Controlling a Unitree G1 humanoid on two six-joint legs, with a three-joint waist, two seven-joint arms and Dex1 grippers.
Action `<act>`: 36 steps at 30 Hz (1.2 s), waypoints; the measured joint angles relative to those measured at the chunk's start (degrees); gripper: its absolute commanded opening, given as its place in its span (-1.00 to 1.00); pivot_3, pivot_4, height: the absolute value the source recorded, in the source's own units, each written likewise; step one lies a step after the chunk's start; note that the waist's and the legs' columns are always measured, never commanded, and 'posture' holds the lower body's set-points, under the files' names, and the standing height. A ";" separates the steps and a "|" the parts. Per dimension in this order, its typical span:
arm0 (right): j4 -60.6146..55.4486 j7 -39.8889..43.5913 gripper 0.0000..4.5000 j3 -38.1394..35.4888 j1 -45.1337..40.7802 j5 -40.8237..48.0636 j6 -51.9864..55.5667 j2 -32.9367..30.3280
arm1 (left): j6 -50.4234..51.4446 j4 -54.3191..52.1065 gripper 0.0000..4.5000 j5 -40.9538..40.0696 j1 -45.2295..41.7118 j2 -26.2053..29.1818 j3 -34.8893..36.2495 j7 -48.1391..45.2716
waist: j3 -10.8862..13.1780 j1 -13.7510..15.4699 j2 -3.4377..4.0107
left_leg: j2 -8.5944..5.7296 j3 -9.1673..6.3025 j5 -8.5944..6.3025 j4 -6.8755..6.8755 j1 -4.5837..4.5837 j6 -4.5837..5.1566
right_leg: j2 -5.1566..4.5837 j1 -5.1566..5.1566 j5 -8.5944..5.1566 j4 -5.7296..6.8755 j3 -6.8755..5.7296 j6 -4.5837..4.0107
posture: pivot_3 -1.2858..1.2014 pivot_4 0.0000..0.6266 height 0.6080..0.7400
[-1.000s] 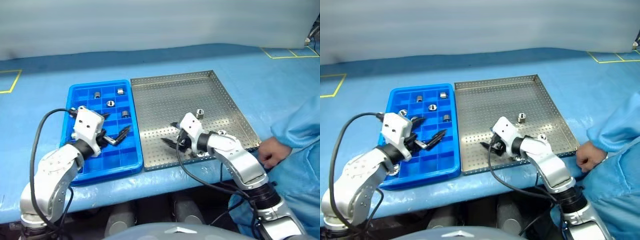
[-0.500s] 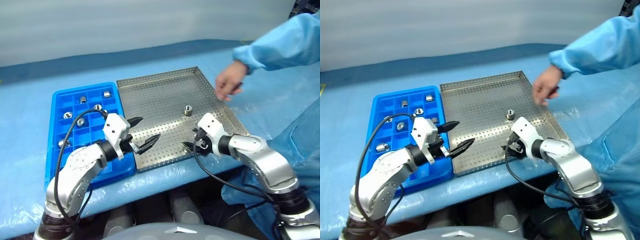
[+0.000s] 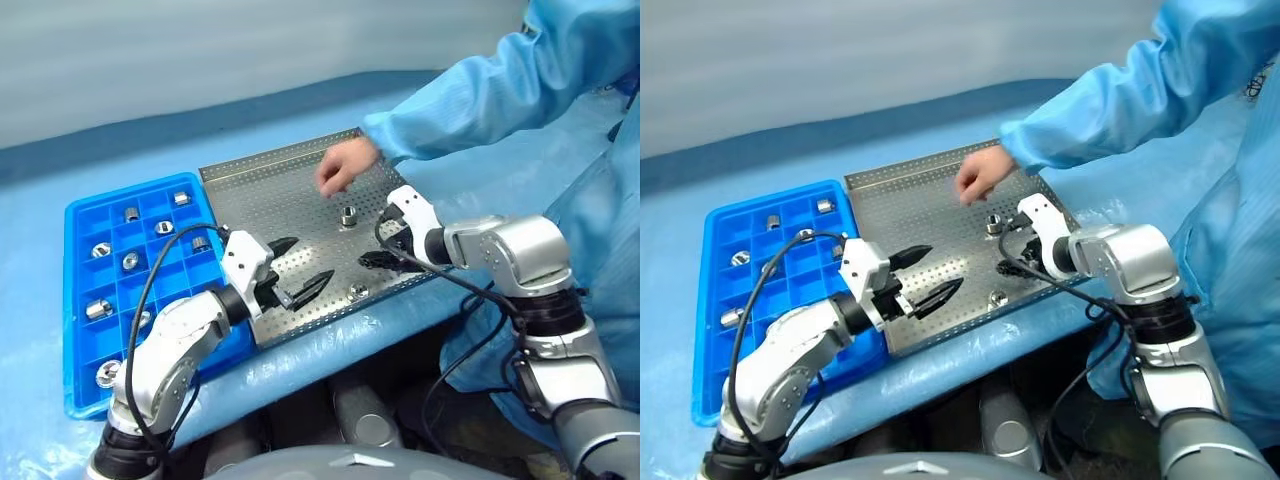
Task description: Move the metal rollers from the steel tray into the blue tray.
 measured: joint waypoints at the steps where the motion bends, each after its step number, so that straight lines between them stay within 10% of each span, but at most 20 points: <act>1: 0.25 -1.10 0.64 -0.90 -0.01 0.54 1.27 1.02 | -0.26 0.00 0.99 0.02 0.42 -0.39 0.00 0.43 | 0.00 0.13 0.00 | 0.00 -0.02 0.00 0.00 -0.03 0.00 | -0.01 0.00 0.01 -0.01 -0.02 0.02 | -0.19 -0.52 1.00; 36: -3.92 -25.65 0.64 -0.31 8.26 17.83 2.03 5.48 | -0.51 -0.01 0.99 0.09 1.87 1.09 0.22 3.00 | 0.00 0.27 0.02 | 0.11 0.02 0.00 0.02 0.01 0.00 | 0.12 -0.02 -0.30 -0.02 0.02 0.01 | -0.17 -0.52 1.00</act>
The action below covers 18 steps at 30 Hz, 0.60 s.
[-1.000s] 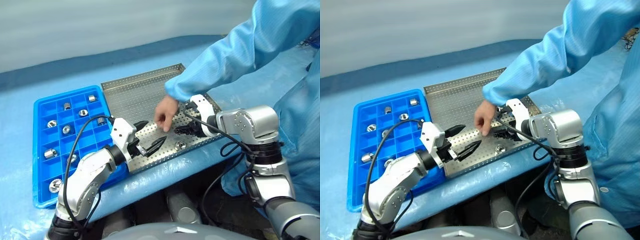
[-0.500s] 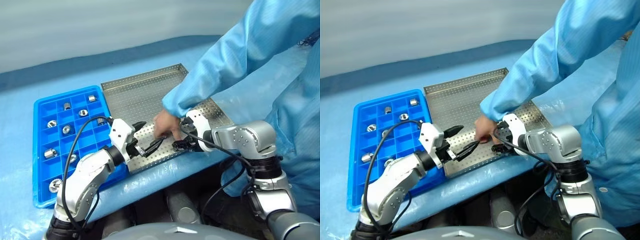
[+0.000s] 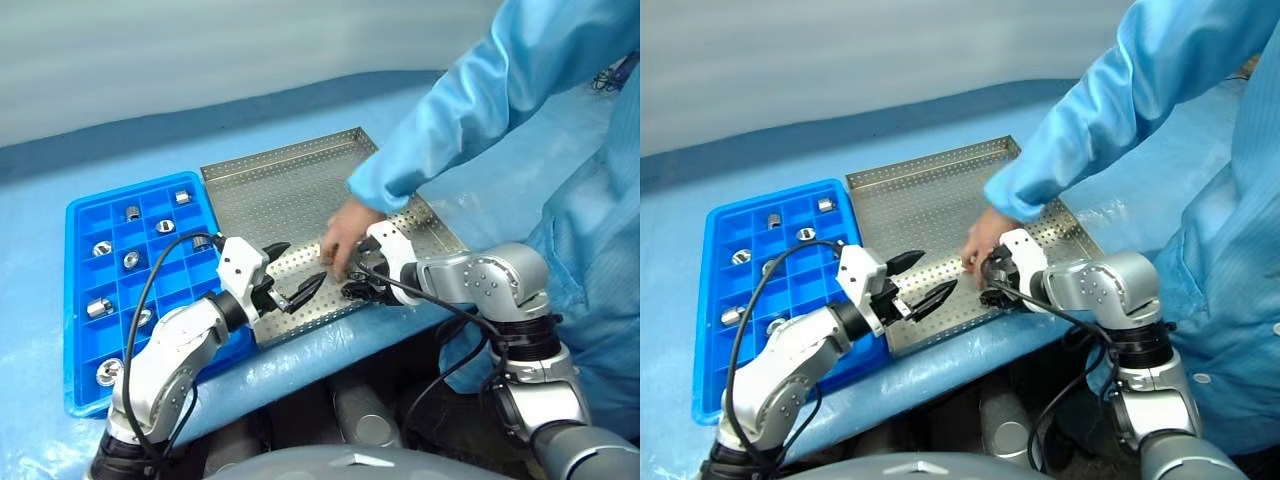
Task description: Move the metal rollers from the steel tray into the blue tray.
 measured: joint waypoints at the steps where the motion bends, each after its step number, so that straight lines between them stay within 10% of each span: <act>1: 0.53 0.05 0.64 0.04 -0.40 -0.68 -0.03 0.30 | 0.00 0.00 0.99 0.00 -0.01 0.04 0.05 0.00 | -0.01 -0.11 -0.01 | 0.00 0.02 0.00 0.01 0.03 0.00 | 0.00 0.02 0.00 0.00 0.03 0.00 | -0.17 -0.52 1.00; 18: -2.70 3.82 0.64 3.15 3.09 -11.16 -23.57 1.77 | -0.03 0.00 0.99 2.93 0.02 4.56 5.27 2.29 | 0.02 -0.39 -0.01 | -0.08 0.03 0.12 -0.28 0.27 0.04 | 0.04 -0.05 0.10 0.03 0.14 -0.08 | -0.15 -0.52 1.00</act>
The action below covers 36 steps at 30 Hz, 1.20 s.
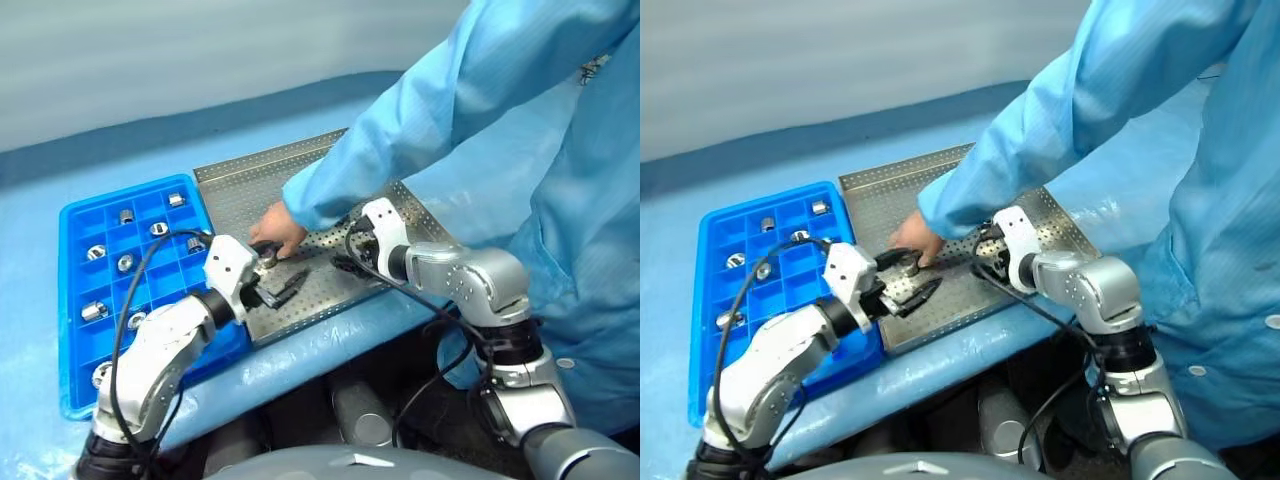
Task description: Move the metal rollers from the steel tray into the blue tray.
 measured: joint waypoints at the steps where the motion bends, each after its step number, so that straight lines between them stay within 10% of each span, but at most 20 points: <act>1: -0.51 0.60 0.64 1.01 0.50 -1.60 -3.67 -0.53 | 0.01 0.14 0.99 1.39 -0.32 0.58 0.91 1.26 | 0.00 0.27 0.00 | -0.02 -0.03 -0.05 -0.04 -0.04 -0.04 | 0.00 -0.03 0.05 -0.02 0.00 0.14 | -0.15 -0.52 1.00; 14: 3.99 8.86 0.64 6.41 6.01 -7.14 -27.95 7.42 | 5.47 3.65 0.99 10.20 -2.81 6.05 4.07 6.83 | 0.02 3.20 0.03 | -0.21 -0.14 -0.24 -0.02 -0.76 -0.05 | -0.28 -0.72 0.12 0.03 -0.12 0.10 | -0.13 -0.52 1.00; 36: 26.98 16.51 0.64 11.64 1.87 -15.42 -39.49 15.60 | 6.27 1.87 0.99 11.02 1.73 6.60 7.22 5.19 | 0.02 6.40 0.04 | -0.14 -0.12 -0.16 0.00 -0.70 -0.19 | -0.35 -0.74 0.29 0.07 -0.31 -0.11 | -0.06 -0.52 1.00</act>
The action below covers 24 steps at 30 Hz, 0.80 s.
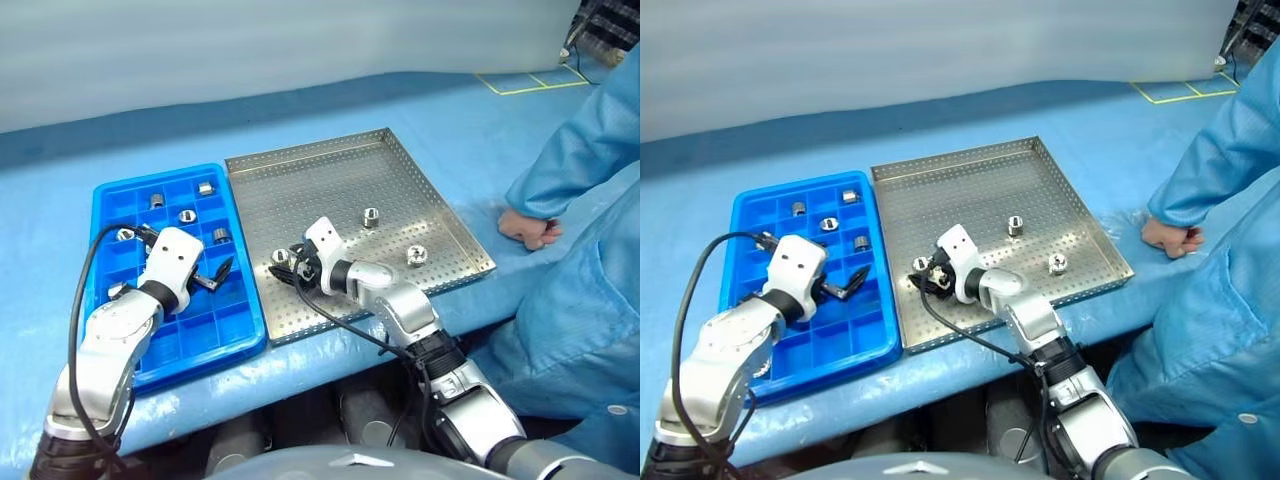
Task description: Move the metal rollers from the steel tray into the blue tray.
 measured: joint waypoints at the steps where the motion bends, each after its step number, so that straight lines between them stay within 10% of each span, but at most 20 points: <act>1: 0.86 0.01 0.56 0.01 -0.18 -0.33 -0.19 0.41 | 0.01 -0.06 1.00 -0.01 0.10 0.00 0.30 0.00 | 0.00 0.24 0.00 | 0.00 0.00 0.01 0.00 0.00 -0.01 | 0.00 0.00 0.01 0.00 0.00 -0.02 | -0.06 -0.52 1.00; 7: 3.92 -0.29 -0.18 -0.61 -0.70 -1.75 -2.65 1.45 | 0.06 -0.18 1.00 0.09 0.82 0.00 1.56 0.00 | -0.01 0.86 0.01 | 0.01 -0.01 0.02 0.00 0.01 -0.04 | 0.00 0.01 0.02 0.01 -0.03 -0.03 | -0.06 -0.52 1.00; 24: -12.26 3.11 -0.18 -0.48 -6.61 -0.17 2.56 3.09 | 2.77 -6.96 1.00 -4.51 10.62 -2.32 10.11 -2.51 | -0.02 1.61 0.01 | 0.12 -0.07 0.07 0.00 0.05 -0.12 | 0.09 -0.01 0.05 0.10 -0.12 -0.14 | 0.00 -0.52 1.00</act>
